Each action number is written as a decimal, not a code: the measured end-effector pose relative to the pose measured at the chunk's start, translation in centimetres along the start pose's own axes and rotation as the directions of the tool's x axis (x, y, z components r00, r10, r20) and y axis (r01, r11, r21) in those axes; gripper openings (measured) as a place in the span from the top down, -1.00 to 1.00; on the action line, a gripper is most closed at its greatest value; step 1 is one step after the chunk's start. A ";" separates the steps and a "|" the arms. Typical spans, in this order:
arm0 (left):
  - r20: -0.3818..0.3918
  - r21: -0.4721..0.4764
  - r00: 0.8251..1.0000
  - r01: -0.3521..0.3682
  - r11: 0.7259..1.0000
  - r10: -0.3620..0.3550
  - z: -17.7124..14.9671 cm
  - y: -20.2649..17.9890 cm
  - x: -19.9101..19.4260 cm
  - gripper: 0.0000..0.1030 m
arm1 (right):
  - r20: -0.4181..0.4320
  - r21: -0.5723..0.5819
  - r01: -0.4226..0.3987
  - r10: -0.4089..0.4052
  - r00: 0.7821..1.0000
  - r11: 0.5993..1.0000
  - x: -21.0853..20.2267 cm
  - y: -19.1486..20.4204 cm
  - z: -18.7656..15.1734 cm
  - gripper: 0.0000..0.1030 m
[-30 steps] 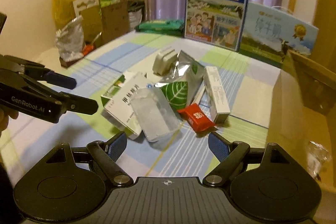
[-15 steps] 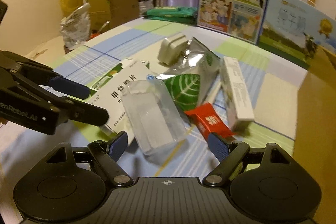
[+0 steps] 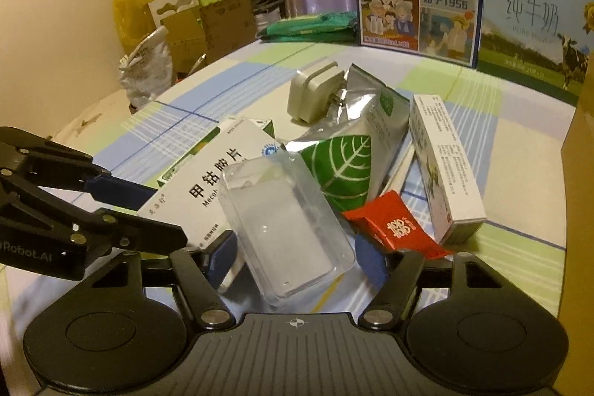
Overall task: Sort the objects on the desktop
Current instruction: 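Bring both tools back over the remaining items on the table, then grasp the long white medicine box with the left tool while the right tool grasps the clear tray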
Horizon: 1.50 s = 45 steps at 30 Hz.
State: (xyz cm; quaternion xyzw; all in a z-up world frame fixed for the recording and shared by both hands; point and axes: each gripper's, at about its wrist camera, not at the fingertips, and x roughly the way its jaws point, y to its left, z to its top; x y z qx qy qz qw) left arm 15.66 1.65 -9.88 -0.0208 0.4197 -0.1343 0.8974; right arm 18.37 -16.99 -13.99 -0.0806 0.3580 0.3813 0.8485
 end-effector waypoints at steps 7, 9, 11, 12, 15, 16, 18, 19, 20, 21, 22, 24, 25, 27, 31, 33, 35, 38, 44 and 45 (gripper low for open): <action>-0.002 0.116 1.000 -0.031 0.993 0.031 -0.3 -1.3 -0.9 0.28 | -0.054 0.034 0.153 -0.151 0.987 0.988 -2.2 1.3 -0.7 -0.20; 0.002 0.188 0.999 -0.054 0.981 0.054 -0.7 -2.2 -1.3 0.28 | -0.090 0.074 0.216 -0.209 0.974 0.974 -3.4 1.7 -1.4 -0.19; 0.006 0.242 0.998 -0.069 0.968 0.070 -1.3 -3.0 -1.7 0.28 | -0.124 0.094 0.283 -0.270 0.955 0.955 -4.8 2.4 -2.5 -0.19; 0.010 0.271 0.997 -0.077 0.959 0.077 -1.7 -3.5 -1.9 0.28 | -0.127 0.097 0.301 -0.288 0.949 0.949 -5.4 2.7 -3.0 -0.19; 0.029 0.332 0.995 -0.096 0.939 0.091 -2.5 -4.7 -2.0 0.28 | -0.136 0.101 0.310 -0.295 0.946 0.945 -6.7 3.7 -4.8 -0.19; 0.035 0.332 0.995 -0.097 0.938 0.090 -2.5 -4.9 -2.0 0.28 | -0.128 0.094 0.304 -0.291 0.948 0.948 -7.0 4.1 -5.4 -0.19; 0.039 0.312 0.996 -0.083 0.946 0.075 -2.4 -4.9 -1.9 0.27 | -0.102 0.079 0.297 -0.289 0.952 0.951 -7.7 4.8 -6.5 -0.20; 0.046 0.302 0.997 -0.075 0.950 0.064 -2.3 -4.9 -1.9 0.28 | -0.096 0.076 0.293 -0.285 0.954 0.953 -7.8 4.9 -6.9 -0.21; 0.053 0.296 0.997 -0.069 0.953 0.055 -2.1 -5.0 -1.9 0.28 | -0.094 0.077 0.295 -0.287 0.953 0.953 -7.9 5.1 -7.3 -0.23; 0.061 0.294 0.997 -0.064 0.954 0.048 -2.0 -5.1 -2.0 0.28 | -0.093 0.078 0.298 -0.291 0.952 0.951 -8.0 5.1 -7.5 -0.30; 0.069 0.295 0.997 -0.065 0.953 0.046 -2.0 -5.3 -2.0 0.28 | -0.092 0.081 0.299 -0.292 0.952 0.951 -8.0 5.1 -7.7 -0.40; 0.072 0.298 0.996 -0.072 0.952 0.053 -1.9 -5.5 -1.8 0.28 | -0.082 0.095 0.299 -0.292 0.953 0.949 -8.2 4.8 -8.0 -0.48; 0.069 0.298 0.996 -0.073 0.952 0.055 -1.8 -5.6 -1.6 0.28 | -0.074 0.100 0.296 -0.289 0.954 0.950 -8.3 4.6 -8.1 -0.49; 0.062 0.300 0.996 -0.074 0.951 0.058 -1.8 -5.7 -1.2 0.28 | -0.063 0.108 0.290 -0.285 0.957 0.951 -8.3 4.3 -8.1 -0.49; 0.048 0.297 0.998 -0.063 0.953 0.051 -1.8 -6.2 -0.5 0.28 | -0.048 0.115 0.274 -0.270 0.962 0.955 -8.0 3.9 -8.0 -0.49; 0.036 0.286 0.998 -0.054 0.957 0.045 -1.8 -6.2 -0.2 0.28 | -0.048 0.114 0.269 -0.265 0.963 0.956 -7.7 3.8 -7.9 -0.49; 0.019 0.287 0.999 -0.052 0.957 0.049 -1.7 -6.2 0.1 0.31 | -0.047 0.114 0.265 -0.261 0.964 0.957 -7.6 3.6 -7.8 -0.49; 0.004 0.309 0.998 -0.063 0.949 0.065 -1.9 -6.4 0.1 0.54 | -0.049 0.117 0.260 -0.256 0.965 0.959 -7.6 3.4 -7.9 -0.49; 0.006 0.305 0.997 -0.078 0.949 0.080 -2.2 -5.8 -0.8 0.59 | -0.053 0.130 0.256 -0.251 0.966 0.958 -8.0 3.6 -8.0 -0.14; 0.008 0.297 0.997 -0.074 0.952 0.075 -2.3 -5.7 -1.0 0.59 | -0.057 0.132 0.260 -0.254 0.965 0.957 -8.2 3.7 -8.1 -0.13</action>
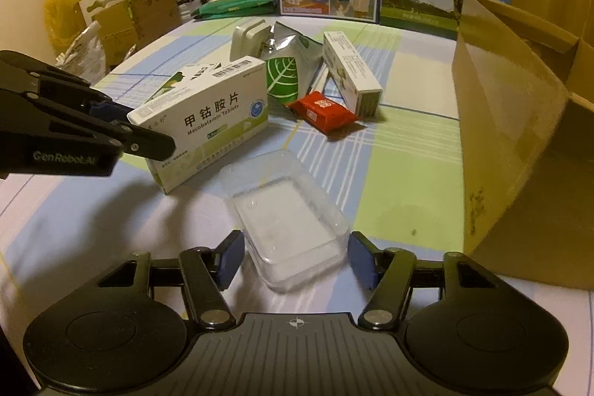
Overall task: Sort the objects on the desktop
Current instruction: 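Grasp the long white medicine box with the left tool while the right tool grasps the clear tray, then carry the white box and the clear tray over the cardboard box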
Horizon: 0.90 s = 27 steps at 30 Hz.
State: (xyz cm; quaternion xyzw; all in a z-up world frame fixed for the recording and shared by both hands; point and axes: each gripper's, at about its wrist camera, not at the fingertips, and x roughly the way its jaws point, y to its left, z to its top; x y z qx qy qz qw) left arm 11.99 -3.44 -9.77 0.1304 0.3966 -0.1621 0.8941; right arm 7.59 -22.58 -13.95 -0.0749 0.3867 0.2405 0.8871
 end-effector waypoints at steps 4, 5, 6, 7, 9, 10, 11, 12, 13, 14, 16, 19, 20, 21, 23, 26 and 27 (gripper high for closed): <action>0.005 -0.017 1.000 0.009 1.000 -0.009 0.0 0.1 -0.1 0.58 | -0.017 -0.020 -0.016 0.016 1.000 1.000 -1.1 0.4 -0.6 -0.13; 0.011 -0.017 1.000 0.005 1.000 -0.005 0.1 0.1 -0.1 0.58 | -0.020 -0.032 -0.022 0.021 1.000 0.999 -1.3 0.5 -0.7 -0.14; 0.012 -0.017 1.000 0.004 1.000 -0.003 0.1 0.1 0.0 0.53 | -0.020 -0.044 -0.026 0.025 0.999 0.999 -1.5 0.6 -0.8 -0.15; 0.016 -0.017 1.000 0.005 1.000 -0.005 0.2 0.1 0.1 0.51 | -0.014 -0.063 -0.026 0.025 1.000 0.998 -1.6 0.8 -0.8 -0.21; 0.015 -0.018 1.000 0.010 1.000 -0.010 0.4 0.1 0.2 0.51 | 0.006 -0.093 -0.014 0.015 1.000 0.996 -1.4 0.9 -0.6 -0.30; 0.018 -0.015 1.000 0.010 1.000 -0.010 0.5 0.0 0.3 0.50 | 0.009 -0.102 -0.020 0.021 1.000 0.995 -1.2 0.9 -0.4 -0.31; 0.025 -0.014 1.000 0.010 1.000 -0.010 0.7 0.1 0.3 0.50 | 0.010 -0.105 -0.029 0.030 1.000 0.994 -0.9 0.8 -0.3 -0.32; 0.027 -0.016 1.000 0.011 1.000 -0.011 0.8 0.1 0.4 0.50 | 0.013 -0.110 -0.035 0.037 0.999 0.993 -0.5 0.7 -0.1 -0.32; 0.026 -0.019 1.000 0.011 1.000 -0.010 0.9 0.2 0.5 0.50 | 0.014 -0.122 -0.040 0.042 0.999 0.992 -0.1 0.8 0.0 -0.32; 0.027 -0.021 1.000 0.009 1.000 -0.009 1.0 0.2 0.7 0.50 | 0.011 -0.134 -0.047 0.048 0.999 0.990 0.3 0.8 0.2 -0.32; 0.029 -0.025 1.000 0.008 1.000 -0.007 1.3 0.3 0.9 0.50 | 0.005 -0.139 -0.063 0.064 0.998 0.988 0.9 0.8 0.3 -0.32; 0.028 -0.025 1.000 0.006 1.000 -0.005 1.6 0.3 1.2 0.50 | -0.008 -0.101 -0.078 0.078 0.997 0.992 1.3 0.3 0.4 -0.22; 0.028 -0.023 1.000 0.007 1.000 -0.006 1.7 0.2 1.2 0.50 | -0.013 -0.086 -0.084 0.084 0.996 0.993 1.3 0.1 0.4 -0.08; 0.029 -0.019 1.000 0.008 1.000 -0.007 1.7 0.2 1.3 0.50 | -0.014 -0.076 -0.075 0.075 0.997 0.994 1.1 0.0 0.4 -0.04; 0.027 -0.014 1.000 0.008 1.000 -0.007 1.9 0.0 1.4 0.50 | -0.009 -0.064 -0.031 0.031 0.999 0.997 0.7 -0.1 0.2 -0.04; 0.016 -0.012 1.000 0.020 1.000 -0.020 2.3 -0.1 1.9 0.46 | -0.013 -0.033 -0.024 0.024 1.000 0.999 0.5 -0.5 0.1 -0.04; 0.014 -0.009 1.000 0.026 1.000 -0.026 2.5 -0.2 2.1 0.46 | -0.013 -0.040 -0.024 0.023 1.000 0.999 0.4 -0.4 0.1 -0.04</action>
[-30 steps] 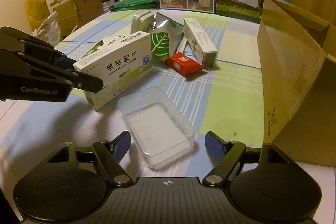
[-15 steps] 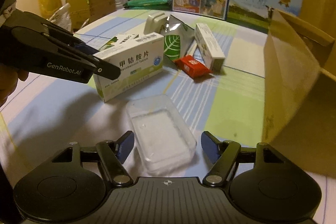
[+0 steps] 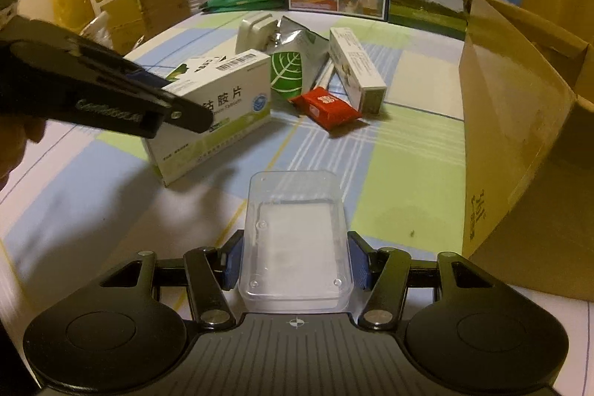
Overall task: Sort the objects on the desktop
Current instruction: 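Carry the white box and the clear tray over the cardboard box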
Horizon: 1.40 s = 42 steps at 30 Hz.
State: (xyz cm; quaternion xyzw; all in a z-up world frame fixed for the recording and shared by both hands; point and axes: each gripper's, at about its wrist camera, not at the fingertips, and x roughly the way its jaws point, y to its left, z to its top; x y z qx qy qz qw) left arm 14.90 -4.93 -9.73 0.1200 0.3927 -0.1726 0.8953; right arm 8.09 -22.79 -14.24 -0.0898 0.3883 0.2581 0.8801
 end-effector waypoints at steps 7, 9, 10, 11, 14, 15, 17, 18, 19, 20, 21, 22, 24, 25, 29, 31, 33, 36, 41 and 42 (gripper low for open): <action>-0.040 0.002 0.999 0.003 1.000 -0.003 0.6 0.0 1.7 0.46 | 0.032 -0.047 0.000 0.002 0.999 0.999 -0.1 0.7 -0.1 -0.04; -0.047 -0.003 0.999 -0.005 1.000 0.005 0.5 0.2 1.9 0.46 | 0.028 -0.042 0.004 -0.003 1.000 0.999 0.1 0.5 -0.1 -0.04; -0.051 -0.007 0.999 -0.008 1.000 0.008 0.5 0.3 2.1 0.46 | 0.026 -0.038 0.004 -0.003 1.000 0.999 0.1 0.5 -0.2 -0.04; -0.056 -0.013 0.998 -0.010 1.000 0.009 0.4 0.5 2.2 0.46 | 0.025 -0.033 0.005 -0.004 1.000 0.999 0.2 0.4 -0.2 -0.05; -0.068 -0.042 0.998 -0.006 0.999 0.003 0.3 1.0 2.4 0.60 | 0.026 -0.029 0.000 0.000 1.000 1.000 0.4 0.4 -0.1 -0.06; -0.068 -0.047 0.998 -0.003 0.999 0.000 0.3 1.0 2.3 0.60 | 0.025 -0.030 0.000 0.001 1.000 1.000 0.5 0.4 -0.1 -0.06; -0.067 -0.052 0.998 0.003 0.999 -0.007 0.2 1.1 2.2 0.60 | 0.026 -0.025 -0.002 0.002 1.000 1.000 0.7 0.5 0.0 -0.06; -0.064 -0.056 0.998 0.008 0.998 -0.012 0.2 1.1 2.1 0.60 | 0.027 -0.024 0.000 0.001 1.000 1.000 0.7 0.5 0.0 -0.06; -0.061 -0.061 0.998 0.015 0.998 -0.019 0.2 1.1 2.0 0.60 | 0.029 -0.022 0.000 0.000 1.000 1.000 0.8 0.5 0.0 -0.06; -0.059 -0.065 0.998 0.020 0.998 -0.024 0.1 1.1 1.9 0.60 | 0.031 -0.022 0.002 -0.001 1.000 1.000 0.9 0.6 0.1 -0.06; -0.056 -0.069 0.998 0.025 0.997 -0.029 0.1 1.1 1.8 0.60 | 0.033 -0.024 0.004 -0.004 0.999 1.000 0.9 0.6 0.1 -0.06; -0.054 -0.070 0.998 0.028 0.997 -0.032 0.1 1.0 1.7 0.61 | 0.035 -0.027 0.006 -0.005 0.999 1.000 1.0 0.6 0.1 -0.06; -0.050 -0.072 0.998 0.034 0.997 -0.038 0.0 0.9 1.5 0.61 | 0.032 -0.024 0.008 -0.007 0.999 1.000 1.0 0.6 0.1 -0.05; -0.048 -0.074 0.998 0.036 0.997 -0.040 -0.1 0.8 1.5 0.61 | 0.029 -0.016 0.013 -0.012 1.000 1.000 1.0 0.6 0.1 -0.05; -0.038 -0.085 0.998 0.048 0.995 -0.052 -0.3 0.6 0.9 0.61 | 0.034 0.017 0.036 -0.037 0.999 0.999 0.6 0.5 0.1 -0.04; -0.035 -0.080 0.998 0.048 0.996 -0.051 -0.5 0.5 0.5 0.61 | 0.044 0.034 0.048 -0.050 0.998 0.998 0.0 0.3 0.3 -0.04; -0.028 -0.083 0.998 0.054 0.995 -0.056 -0.5 0.5 0.0 0.61 | 0.055 0.050 0.053 -0.056 0.997 0.997 -0.8 0.2 0.4 -0.04; -0.016 -0.079 0.999 0.042 0.996 -0.044 -0.2 0.5 -0.9 0.61 | 0.068 0.072 0.061 -0.066 0.996 0.996 -2.4 0.0 0.5 -0.04; 0.019 -0.099 0.999 0.040 0.994 -0.039 0.7 -0.2 -3.2 0.61 | 0.106 0.094 0.084 -0.094 0.990 0.992 -5.7 -0.1 0.9 -0.04; 0.028 -0.105 0.999 0.043 0.993 -0.041 1.0 -0.4 -3.7 0.61 | 0.118 0.097 0.087 -0.098 0.988 0.991 -6.4 -0.1 1.1 -0.04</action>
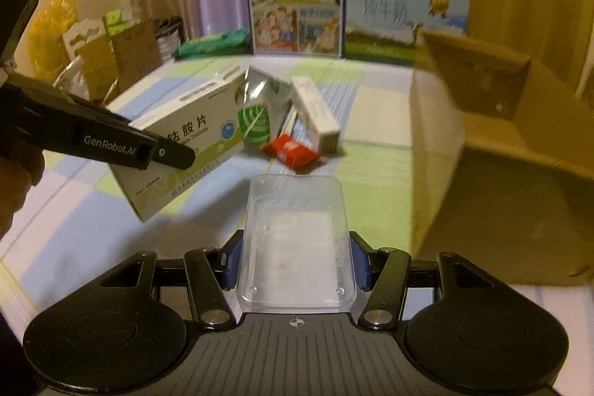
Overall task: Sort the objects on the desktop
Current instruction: 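Carry the white box and the clear tray over the cardboard box, then open the left tool to drop the white box while the right tool drops the tray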
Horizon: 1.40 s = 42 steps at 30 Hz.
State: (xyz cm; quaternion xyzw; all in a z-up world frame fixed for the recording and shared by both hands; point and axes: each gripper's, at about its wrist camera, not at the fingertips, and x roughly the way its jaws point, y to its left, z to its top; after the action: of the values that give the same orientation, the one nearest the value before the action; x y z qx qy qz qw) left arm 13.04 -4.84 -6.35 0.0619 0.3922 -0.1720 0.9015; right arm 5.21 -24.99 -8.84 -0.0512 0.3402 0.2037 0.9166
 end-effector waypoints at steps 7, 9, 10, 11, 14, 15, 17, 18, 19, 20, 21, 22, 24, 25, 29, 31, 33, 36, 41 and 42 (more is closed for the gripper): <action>0.065 0.016 0.997 0.029 0.999 -0.030 2.8 -4.1 -3.2 0.61 | 0.125 0.036 0.047 -0.052 0.991 0.998 -5.6 -2.2 2.7 -0.03; 0.082 0.032 0.996 0.044 0.998 -0.047 3.9 -5.6 -3.9 0.61 | 0.158 0.049 0.070 -0.077 0.985 0.996 -7.1 -3.4 3.5 -0.03; 0.089 0.041 0.994 0.053 0.998 -0.056 4.4 -6.5 -4.1 0.61 | 0.170 0.055 0.080 -0.088 0.981 0.995 -7.7 -4.0 3.8 -0.03; 0.096 0.053 0.993 0.060 0.997 -0.065 5.0 -7.4 -4.3 0.61 | 0.185 0.063 0.095 -0.105 0.977 0.994 -8.3 -4.8 4.2 -0.03; 0.111 0.081 0.990 0.082 0.993 -0.091 6.6 -9.9 -4.4 0.61 | 0.207 0.089 0.138 -0.153 0.966 0.987 -9.3 -7.3 5.1 -0.04; 0.114 0.088 0.988 0.091 0.992 -0.101 7.1 -10.6 -4.3 0.61 | 0.210 0.098 0.150 -0.168 0.963 0.984 -9.4 -8.2 5.3 -0.04; 0.117 0.105 0.986 0.108 0.989 -0.120 8.1 -12.2 -3.9 0.61 | 0.211 0.116 0.171 -0.192 0.958 0.979 -9.6 -10.0 5.7 -0.04; 0.118 0.113 0.985 0.115 0.987 -0.128 8.6 -13.0 -3.7 0.61 | 0.208 0.122 0.182 -0.204 0.957 0.976 -9.5 -10.9 6.0 -0.04; 0.117 0.117 0.984 0.121 0.986 -0.134 9.0 -13.6 -3.4 0.61 | 0.205 0.126 0.194 -0.217 0.954 0.973 -9.4 -11.7 6.3 -0.04; 0.117 0.119 0.983 0.129 0.985 -0.143 9.4 -14.2 -3.0 0.61 | 0.203 0.130 0.201 -0.225 0.953 0.971 -9.4 -12.6 6.4 -0.04; 0.116 0.117 0.982 0.138 0.983 -0.152 9.9 -14.8 -2.6 0.61 | 0.199 0.136 0.206 -0.230 0.953 0.969 -9.2 -13.4 6.6 -0.04; 0.113 0.117 0.981 0.146 0.982 -0.160 10.2 -15.2 -2.2 0.61 | 0.195 0.143 0.210 -0.236 0.952 0.967 -9.0 -14.1 6.7 -0.04; 0.108 0.118 0.980 0.156 0.981 -0.169 10.8 -16.0 -1.3 0.61 | 0.187 0.157 0.217 -0.244 0.952 0.964 -8.9 -15.5 6.7 -0.04; 0.103 0.121 0.979 0.162 0.979 -0.174 11.1 -16.4 -0.8 0.61 | 0.184 0.162 0.218 -0.247 0.951 0.962 -8.8 -16.0 6.7 -0.04; 0.080 0.118 0.979 0.177 0.977 -0.187 11.9 -17.3 0.9 0.61 | 0.168 0.171 0.223 -0.251 0.953 0.960 -7.9 -17.4 6.6 -0.04; 0.069 0.104 0.979 0.186 0.977 -0.194 12.1 -17.5 1.8 0.61 | 0.160 0.179 0.221 -0.250 0.955 0.959 -7.5 -17.9 6.5 -0.04; 0.074 0.099 0.978 0.186 0.978 -0.193 12.4 -17.7 2.4 0.60 | 0.153 0.186 0.221 -0.250 0.956 0.958 -7.2 -18.4 6.4 -0.04; 0.068 0.120 0.981 0.171 0.978 -0.179 12.8 -18.3 3.1 0.60 | 0.144 0.197 0.219 -0.249 0.958 0.956 -6.7 -18.9 6.3 -0.04; 0.082 0.105 0.980 0.172 0.980 -0.181 12.6 -17.5 2.7 0.60 | 0.134 0.201 0.216 -0.245 0.960 0.955 -6.4 -19.4 6.1 -0.04; 0.085 0.098 0.980 0.171 0.980 -0.179 12.5 -17.2 2.5 0.60 | 0.133 0.201 0.216 -0.245 0.960 0.956 -6.4 -19.4 6.1 -0.04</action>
State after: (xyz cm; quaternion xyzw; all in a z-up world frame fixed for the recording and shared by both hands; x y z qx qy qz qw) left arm 16.98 -24.65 0.78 0.0595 0.3453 -0.2707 0.8966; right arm 12.41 -43.39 -0.97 0.0107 0.2766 0.0662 0.9587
